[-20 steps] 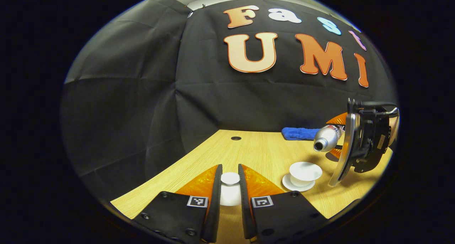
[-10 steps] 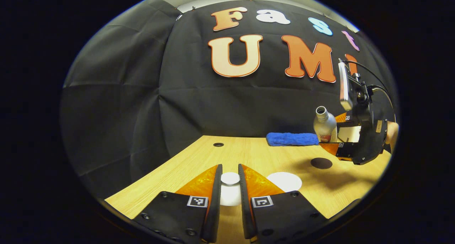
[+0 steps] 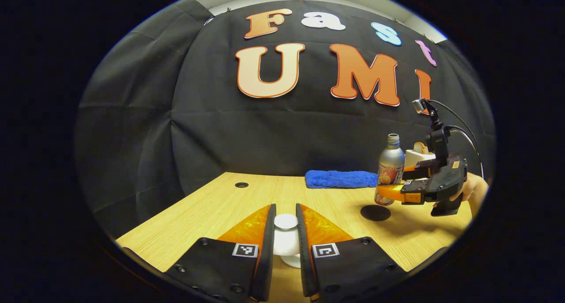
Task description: Open the teacup lid with one hand, grasp the water bottle and pour water into the teacup with the other hand; after pouring, place the water bottle on the coaster and then close the teacup lid.
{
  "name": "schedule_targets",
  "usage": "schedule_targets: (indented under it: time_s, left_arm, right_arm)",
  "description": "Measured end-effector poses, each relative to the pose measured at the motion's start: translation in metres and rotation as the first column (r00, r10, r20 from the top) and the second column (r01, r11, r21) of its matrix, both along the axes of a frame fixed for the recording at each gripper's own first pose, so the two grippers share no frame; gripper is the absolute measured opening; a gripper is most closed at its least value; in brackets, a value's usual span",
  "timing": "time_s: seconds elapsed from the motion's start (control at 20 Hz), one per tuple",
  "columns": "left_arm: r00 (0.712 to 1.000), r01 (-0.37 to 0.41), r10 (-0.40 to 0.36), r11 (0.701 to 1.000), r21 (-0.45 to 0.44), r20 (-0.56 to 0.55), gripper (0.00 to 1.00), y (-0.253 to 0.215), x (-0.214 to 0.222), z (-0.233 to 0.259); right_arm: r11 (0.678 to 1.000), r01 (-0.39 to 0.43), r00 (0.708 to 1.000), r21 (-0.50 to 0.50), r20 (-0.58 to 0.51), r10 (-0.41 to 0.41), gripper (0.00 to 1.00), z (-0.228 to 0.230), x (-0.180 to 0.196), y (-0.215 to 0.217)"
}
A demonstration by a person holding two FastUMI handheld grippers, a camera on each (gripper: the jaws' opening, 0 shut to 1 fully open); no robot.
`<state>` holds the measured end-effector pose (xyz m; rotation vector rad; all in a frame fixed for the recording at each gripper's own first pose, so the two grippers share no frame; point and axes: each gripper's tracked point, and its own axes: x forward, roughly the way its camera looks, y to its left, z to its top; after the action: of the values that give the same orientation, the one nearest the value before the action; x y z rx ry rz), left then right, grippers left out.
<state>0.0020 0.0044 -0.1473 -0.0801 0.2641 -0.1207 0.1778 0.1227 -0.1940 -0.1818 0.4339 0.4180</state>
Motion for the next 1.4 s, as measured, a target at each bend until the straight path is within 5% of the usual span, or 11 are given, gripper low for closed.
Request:
schedule_targets:
  time_s: [0.3, 0.95, 1.4]
  left_arm:
    - [0.999, 0.033, -0.033, 0.999, -0.036, -0.007, 0.31, -0.023, 0.003, -0.005]
    - [0.995, 0.048, -0.05, 0.998, -0.032, -0.081, 0.27, -0.035, 0.018, -0.048]
    - [0.993, 0.055, -0.055, 0.998, -0.004, -0.102, 0.31, -0.042, 0.019, -0.067]
  right_arm:
    - [0.982, 0.048, 0.993, 0.184, -0.114, -0.027, 0.79, -0.023, 0.003, -0.002]
    - [0.992, 0.058, 0.991, 0.112, -0.124, -0.043, 0.81, -0.048, 0.0, -0.003]
    - [0.998, 0.017, 0.999, 0.055, -0.051, -0.014, 0.97, -0.028, -0.019, -0.011]
